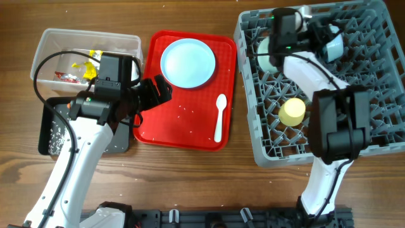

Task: Sort waste into correct bins and load items into the dishwasher rack
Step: 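Lower the light-blue bowl into the rack's back row and open the right gripper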

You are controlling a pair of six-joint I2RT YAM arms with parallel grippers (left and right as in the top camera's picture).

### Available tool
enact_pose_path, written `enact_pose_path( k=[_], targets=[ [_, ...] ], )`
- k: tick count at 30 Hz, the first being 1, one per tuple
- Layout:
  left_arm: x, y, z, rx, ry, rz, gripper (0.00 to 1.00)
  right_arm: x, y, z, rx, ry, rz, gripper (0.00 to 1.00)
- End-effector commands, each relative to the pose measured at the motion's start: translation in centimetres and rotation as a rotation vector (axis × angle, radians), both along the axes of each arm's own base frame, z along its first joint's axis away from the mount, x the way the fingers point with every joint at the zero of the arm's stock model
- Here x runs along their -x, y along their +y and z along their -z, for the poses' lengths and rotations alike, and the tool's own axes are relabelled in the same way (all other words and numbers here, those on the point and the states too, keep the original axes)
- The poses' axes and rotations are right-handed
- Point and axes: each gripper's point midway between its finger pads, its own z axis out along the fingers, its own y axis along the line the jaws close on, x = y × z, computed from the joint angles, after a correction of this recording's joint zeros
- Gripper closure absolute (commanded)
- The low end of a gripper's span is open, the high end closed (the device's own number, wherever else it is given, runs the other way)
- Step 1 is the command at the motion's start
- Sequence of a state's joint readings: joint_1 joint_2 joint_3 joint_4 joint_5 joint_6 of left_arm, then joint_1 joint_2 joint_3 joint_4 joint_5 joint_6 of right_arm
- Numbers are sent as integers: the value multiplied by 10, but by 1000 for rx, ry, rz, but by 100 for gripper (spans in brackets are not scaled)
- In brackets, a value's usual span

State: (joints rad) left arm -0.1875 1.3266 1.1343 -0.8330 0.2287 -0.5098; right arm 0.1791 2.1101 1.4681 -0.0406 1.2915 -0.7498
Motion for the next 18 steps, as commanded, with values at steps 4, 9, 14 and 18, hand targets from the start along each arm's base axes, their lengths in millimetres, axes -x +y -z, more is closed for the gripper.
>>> enact_pose_path(
  k=[4, 9, 14, 18],
  targets=[
    [-3, 4, -8, -10, -29, -6, 0, -4, 30, -2, 20, 10, -55, 3],
    [-3, 4, -8, -10, -29, -6, 0, -3, 31, -32, -1, -80, -59, 1],
    [-3, 4, -8, -10, -29, -6, 0, 3, 28, -95, -88, -257, -107, 0],
    [-3, 4, -8, -11, -29, -6, 0, 17, 30, -146, -225, -421, -189, 0]
  ],
)
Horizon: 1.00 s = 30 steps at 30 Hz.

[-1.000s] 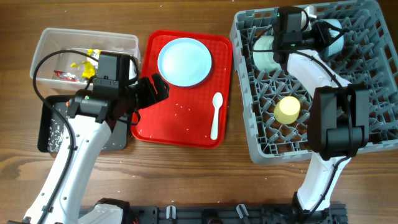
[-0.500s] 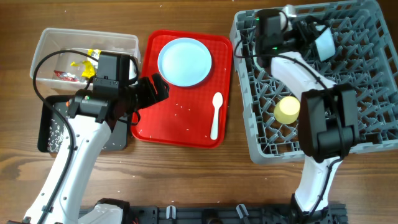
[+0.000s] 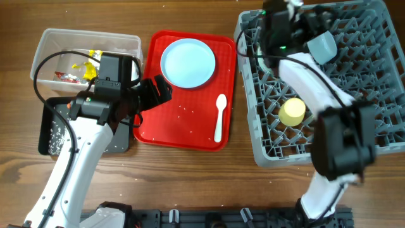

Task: Sort waste into correct bins and load items into the dishwasher rack

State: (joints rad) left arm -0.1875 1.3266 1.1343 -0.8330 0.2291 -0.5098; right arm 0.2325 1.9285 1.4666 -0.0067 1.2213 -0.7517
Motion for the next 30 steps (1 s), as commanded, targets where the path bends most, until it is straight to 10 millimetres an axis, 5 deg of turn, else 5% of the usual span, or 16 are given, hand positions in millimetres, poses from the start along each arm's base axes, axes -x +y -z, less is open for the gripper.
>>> enact_pose_path(
  k=[1, 8, 14, 23, 30],
  targets=[
    [-3, 4, -8, -11, -29, -6, 0, 18, 4, -72, -190, -233, -118, 0],
    [-3, 4, -8, -11, -29, -6, 0, 54, 73, -97, -897, -292, -539, 3],
    [-3, 4, -8, -11, -29, -6, 0, 71, 95, -86, -1352, -297, -527, 23],
    [-3, 4, -8, -11, -29, -6, 0, 108, 113, -15, -1528, -9, -308, 16],
    [-3, 4, -8, -11, -29, -6, 0, 123, 111, 8, -1526, 82, -219, 9]
  ],
)
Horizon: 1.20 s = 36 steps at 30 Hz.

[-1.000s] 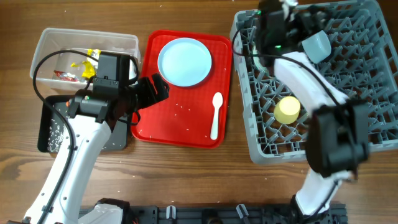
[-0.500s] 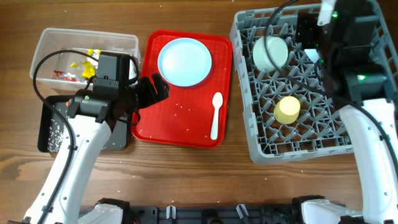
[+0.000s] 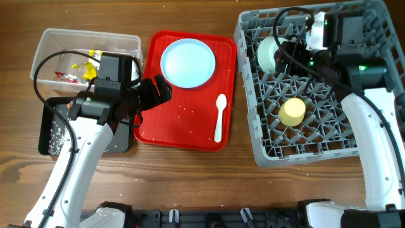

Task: Sort waste into correct bins and load items into the dishwasher rack

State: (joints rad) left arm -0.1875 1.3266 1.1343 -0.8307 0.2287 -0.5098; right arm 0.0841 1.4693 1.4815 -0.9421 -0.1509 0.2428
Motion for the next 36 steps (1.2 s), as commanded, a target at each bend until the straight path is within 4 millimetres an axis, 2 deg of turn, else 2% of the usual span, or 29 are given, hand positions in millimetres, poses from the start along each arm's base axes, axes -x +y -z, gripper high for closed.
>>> enact_pose_path(
  k=[1, 19, 24, 36],
  targets=[
    [-3, 4, -7, -11, -26, -6, 0, 2, 5, 6, -28, 35, -3, 9],
    [-3, 4, -7, -11, -26, -6, 0, 5, 4, 8, 6, 35, -45, 7],
    [-3, 4, -7, -11, -26, -6, 0, 11, -5, 14, 55, 67, -23, 7],
    [-3, 4, -7, -11, -26, -6, 0, 11, -5, 14, 57, 71, -22, 6]
  ],
)
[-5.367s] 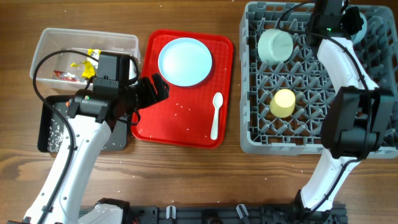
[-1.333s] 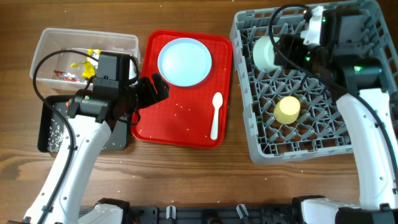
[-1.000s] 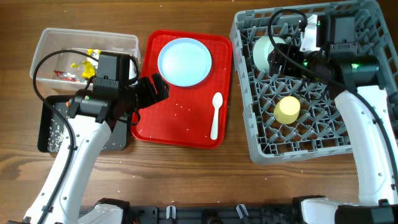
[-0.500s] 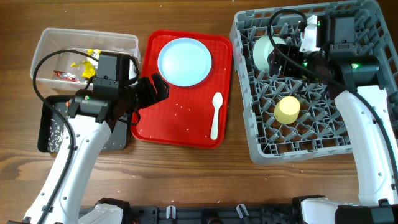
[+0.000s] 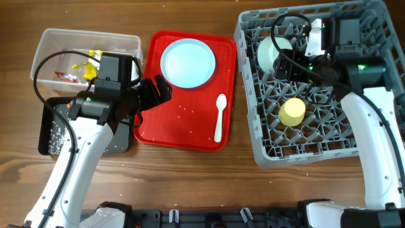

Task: Sort waste into correct bins and load items into the dishwasher rack

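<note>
The grey dishwasher rack [image 5: 266,149] fills the right side. A white bowl [image 5: 267,54] stands on edge in its far left part, and a yellow cup [image 5: 293,111] sits mouth down in the middle. My right gripper [image 5: 290,66] hangs over the rack just right of the bowl; its fingers look open and hold nothing. On the red tray [image 5: 171,130] lie a pale blue plate [image 5: 187,62] and a white spoon [image 5: 219,116]. My left gripper [image 5: 161,89] hovers open over the tray's left edge, empty.
At the far left stands a clear bin [image 5: 45,45] holding yellow and red wrappers. In front of it, partly under my left arm, is a black tray [image 5: 49,132] with crumbs. My right arm spans the rack's right half and hides what lies beneath it.
My right gripper has shifted a little toward the front of the rack, from level with the bowl to just below its right rim. The left arm, tray, plate and spoon are unchanged.
My right gripper first held a pale grey cup over the rack's far right part, and still held it a moment later. By the third moment the arm had swung round, its gripper empty beside the bowl and the cup out of sight. The left arm never moved.
</note>
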You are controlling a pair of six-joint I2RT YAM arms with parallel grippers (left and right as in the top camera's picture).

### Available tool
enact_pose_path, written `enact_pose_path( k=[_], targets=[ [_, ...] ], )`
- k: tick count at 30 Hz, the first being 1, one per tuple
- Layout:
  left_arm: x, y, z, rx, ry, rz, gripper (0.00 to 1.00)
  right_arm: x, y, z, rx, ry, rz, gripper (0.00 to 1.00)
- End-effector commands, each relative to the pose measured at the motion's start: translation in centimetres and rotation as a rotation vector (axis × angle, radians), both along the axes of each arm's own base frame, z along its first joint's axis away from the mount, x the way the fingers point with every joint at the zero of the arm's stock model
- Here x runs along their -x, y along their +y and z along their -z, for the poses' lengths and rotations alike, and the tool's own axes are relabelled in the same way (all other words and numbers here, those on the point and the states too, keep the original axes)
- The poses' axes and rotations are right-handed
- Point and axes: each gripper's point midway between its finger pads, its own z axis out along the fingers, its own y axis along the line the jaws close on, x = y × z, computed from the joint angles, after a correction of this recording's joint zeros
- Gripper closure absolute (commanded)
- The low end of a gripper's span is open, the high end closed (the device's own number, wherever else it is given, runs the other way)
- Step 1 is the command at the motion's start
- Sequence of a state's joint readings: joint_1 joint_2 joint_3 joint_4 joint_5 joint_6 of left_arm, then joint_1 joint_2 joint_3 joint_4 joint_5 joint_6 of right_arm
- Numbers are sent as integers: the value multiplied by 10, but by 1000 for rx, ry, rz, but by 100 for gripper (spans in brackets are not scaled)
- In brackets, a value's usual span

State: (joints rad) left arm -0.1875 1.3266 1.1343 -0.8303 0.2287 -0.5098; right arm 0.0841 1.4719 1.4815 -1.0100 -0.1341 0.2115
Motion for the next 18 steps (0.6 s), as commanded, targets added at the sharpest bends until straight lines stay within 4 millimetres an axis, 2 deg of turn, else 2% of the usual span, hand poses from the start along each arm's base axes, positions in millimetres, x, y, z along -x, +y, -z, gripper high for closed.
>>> enact_pose_path(
  k=[1, 16, 18],
  targets=[
    [-3, 4, -7, -11, -26, -6, 0, -1, -1, 4, 20, 8, -6, 5],
    [-3, 4, -7, -11, -26, -6, 0, 17, -3, 14, 24, 96, -3, 1],
    [-7, 3, -10, -7, -48, -7, 0, 19, -3, 15, 25, 103, -3, 0]
  ],
)
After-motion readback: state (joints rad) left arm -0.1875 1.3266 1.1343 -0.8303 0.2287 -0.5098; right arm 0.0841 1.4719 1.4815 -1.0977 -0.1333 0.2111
